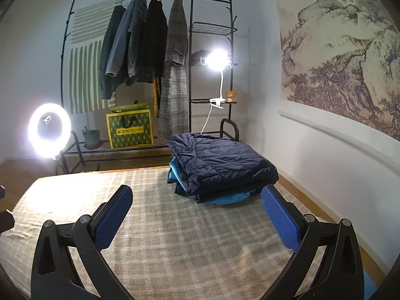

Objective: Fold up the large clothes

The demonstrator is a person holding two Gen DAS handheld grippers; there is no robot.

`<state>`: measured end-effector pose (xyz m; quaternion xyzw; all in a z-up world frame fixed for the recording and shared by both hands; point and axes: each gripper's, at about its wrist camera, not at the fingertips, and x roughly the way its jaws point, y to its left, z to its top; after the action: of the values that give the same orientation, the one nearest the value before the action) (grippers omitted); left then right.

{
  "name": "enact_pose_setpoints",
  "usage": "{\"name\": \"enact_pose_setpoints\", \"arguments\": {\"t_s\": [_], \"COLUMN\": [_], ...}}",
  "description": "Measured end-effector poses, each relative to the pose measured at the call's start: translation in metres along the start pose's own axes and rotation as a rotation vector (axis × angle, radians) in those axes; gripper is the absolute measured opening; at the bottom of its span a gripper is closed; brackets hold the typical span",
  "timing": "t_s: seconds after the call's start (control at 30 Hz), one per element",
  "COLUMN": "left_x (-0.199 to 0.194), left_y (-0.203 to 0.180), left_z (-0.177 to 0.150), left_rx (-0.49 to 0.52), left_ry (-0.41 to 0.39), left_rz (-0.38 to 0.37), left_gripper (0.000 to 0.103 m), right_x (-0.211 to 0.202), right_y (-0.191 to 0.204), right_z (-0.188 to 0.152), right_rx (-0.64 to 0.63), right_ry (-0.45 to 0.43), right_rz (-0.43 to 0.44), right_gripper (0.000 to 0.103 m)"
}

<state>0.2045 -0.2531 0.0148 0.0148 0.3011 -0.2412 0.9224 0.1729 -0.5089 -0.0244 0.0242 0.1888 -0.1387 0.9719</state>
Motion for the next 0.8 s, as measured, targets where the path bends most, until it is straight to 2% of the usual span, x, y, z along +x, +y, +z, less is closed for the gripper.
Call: {"name": "enact_pose_setpoints", "arguments": {"t_s": [0.8], "left_x": [-0.0030], "left_y": [-0.0008], "left_z": [0.0002], "left_rx": [0.015], "left_ry": [-0.017], "left_rz": [0.004], "left_gripper": [0.103], "right_x": [-0.0003], "right_y": [-0.0031], "right_z": [-0.0006], "right_rx": [-0.007], "right_ry": [0.004], "right_rz": [-0.002], "right_gripper": [0.102]}}
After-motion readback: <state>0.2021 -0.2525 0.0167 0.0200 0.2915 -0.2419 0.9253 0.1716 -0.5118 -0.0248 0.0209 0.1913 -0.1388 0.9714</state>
